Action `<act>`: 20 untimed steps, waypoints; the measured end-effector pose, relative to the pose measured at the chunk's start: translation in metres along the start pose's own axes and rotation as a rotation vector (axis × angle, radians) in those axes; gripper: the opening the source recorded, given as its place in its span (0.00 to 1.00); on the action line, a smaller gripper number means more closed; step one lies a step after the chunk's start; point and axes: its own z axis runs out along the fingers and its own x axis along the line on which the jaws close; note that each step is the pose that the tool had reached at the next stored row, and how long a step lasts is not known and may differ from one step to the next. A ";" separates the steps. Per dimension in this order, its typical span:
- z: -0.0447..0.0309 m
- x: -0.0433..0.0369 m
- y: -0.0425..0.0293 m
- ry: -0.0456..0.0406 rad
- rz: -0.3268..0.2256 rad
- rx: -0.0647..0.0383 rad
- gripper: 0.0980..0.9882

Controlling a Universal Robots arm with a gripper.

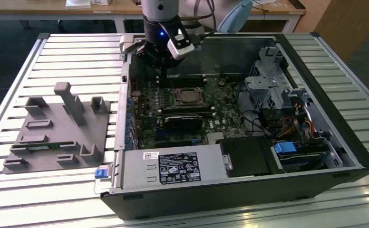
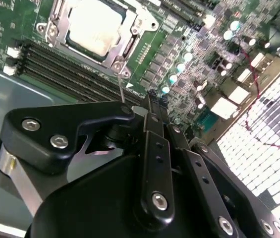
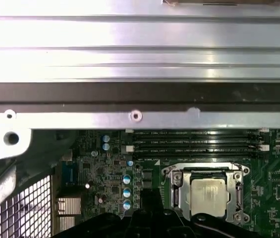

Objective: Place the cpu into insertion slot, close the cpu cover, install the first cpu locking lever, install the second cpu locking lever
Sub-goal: 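Install the first cpu locking lever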

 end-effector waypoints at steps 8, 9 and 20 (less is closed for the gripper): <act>0.0031 0.0002 0.0096 0.0002 -0.008 0.000 0.01; 0.0032 -0.0002 0.0097 0.0002 -0.010 0.000 0.01; 0.0043 -0.0277 0.0106 0.0004 -0.014 0.000 0.01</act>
